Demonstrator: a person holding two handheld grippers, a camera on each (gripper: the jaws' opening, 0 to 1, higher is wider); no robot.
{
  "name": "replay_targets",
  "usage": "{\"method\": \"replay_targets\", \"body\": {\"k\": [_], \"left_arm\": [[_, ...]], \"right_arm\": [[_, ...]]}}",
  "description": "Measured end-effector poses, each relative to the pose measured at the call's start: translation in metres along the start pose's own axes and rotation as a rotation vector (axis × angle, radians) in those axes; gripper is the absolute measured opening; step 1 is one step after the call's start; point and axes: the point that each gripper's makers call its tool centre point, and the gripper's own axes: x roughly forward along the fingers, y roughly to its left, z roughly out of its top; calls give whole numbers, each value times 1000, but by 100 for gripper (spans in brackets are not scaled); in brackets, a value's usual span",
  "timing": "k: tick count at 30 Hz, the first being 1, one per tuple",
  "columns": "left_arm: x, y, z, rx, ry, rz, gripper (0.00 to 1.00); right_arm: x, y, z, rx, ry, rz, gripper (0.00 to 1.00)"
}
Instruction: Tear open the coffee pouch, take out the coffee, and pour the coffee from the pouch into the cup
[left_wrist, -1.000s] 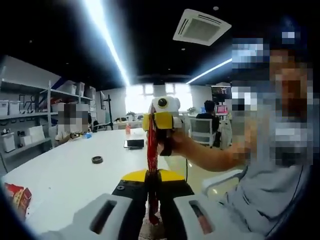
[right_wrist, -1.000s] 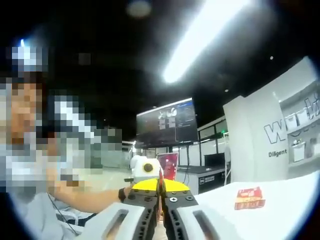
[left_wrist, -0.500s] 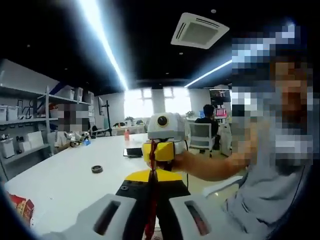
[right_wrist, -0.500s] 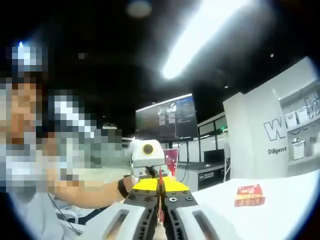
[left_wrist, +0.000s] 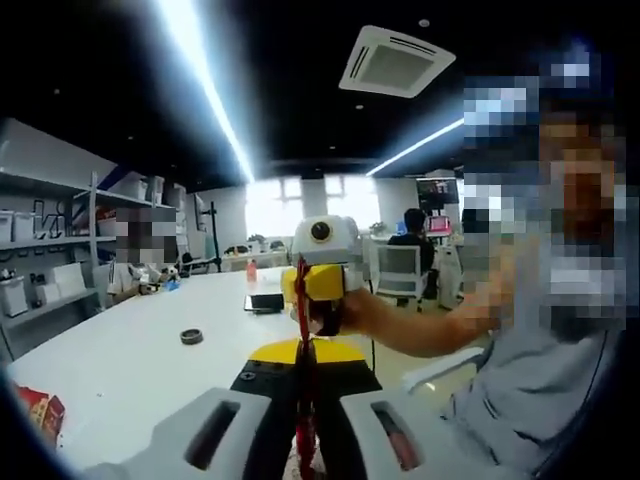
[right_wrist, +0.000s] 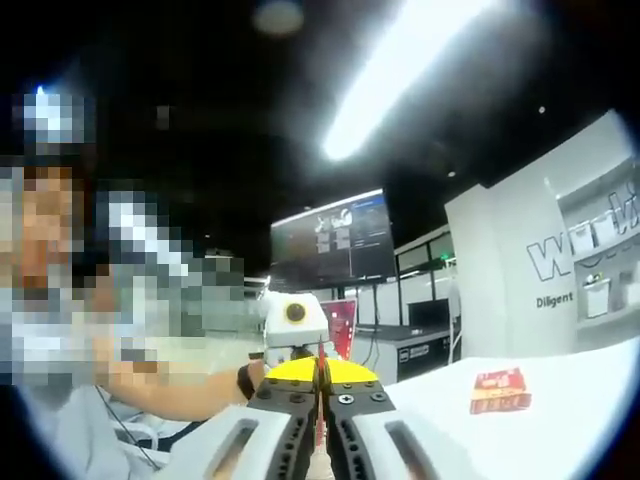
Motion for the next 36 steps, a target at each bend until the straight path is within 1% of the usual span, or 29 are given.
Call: {"method": "replay_targets", "body": {"k": [2,3,4,6,7,9,11,12,14,16,18,20,21,23,24,25,27,29,30,33,36], "left_arm": [[0,-1,0,-5,-5,-2,11],[-1,-1,0,-9,-4,-2,12],[-1,-1,-1,-8,0,0,11],[-3,-1,-3,3,4,-2,6],[-3,-2,-4,9,6,-4,5],[-3,-2,-4,18,6,5,6],[-3,-2,-4,-7,-6,2,11],[-4,-1,-5,-11,-1,5,11],[-5,-1,-9,-5,13,8,7],[-6,-2,-10,2,12,4,6],[-7,-1,-11,1,10,7,8],[-8,0,-11,-19,-1,12,14],[-9,1,-12,-20,-3,18,13],[-10,-1,-17,-15,13,18,7],[-11,-1,-18,-12,15,18,6],[-11,-2,-18,-11,20,11,5],[-12,-2,-20,-7,21,19,7],[-14,-1,-17,-24,-13,33,14],[-15,-1,-19,-28,-11,29,13],[-18,-1,-23,-9,-9,39,6],[-20,1,-28,1,2,43,7]], "right_arm": [[0,2,0,-1,-1,0,2],[-1,1,1,0,-4,-1,2],[-2,1,3,1,-8,-2,2],[-2,1,2,-4,-3,-3,2],[-1,3,1,-6,0,-2,2],[-1,4,0,-7,-1,-3,2],[-2,4,1,-3,-8,-3,2],[-3,4,2,-2,-14,-5,2],[-4,3,4,-2,-21,-8,2],[-4,3,3,-5,-20,-9,2],[-3,3,3,-4,-22,-9,2],[-3,3,4,-2,-31,-11,2],[-4,2,5,-1,-37,-11,2],[-5,0,5,-5,-38,-14,2],[-4,0,3,-5,-37,-14,2],[-4,-1,2,-3,-38,-14,2],[-5,-2,0,1,-45,-15,2],[-6,0,1,3,-62,-15,2],[-7,0,3,1,-75,-16,2],[-9,0,1,2,-92,-16,2],[-7,0,-5,9,-103,-15,2]]}}
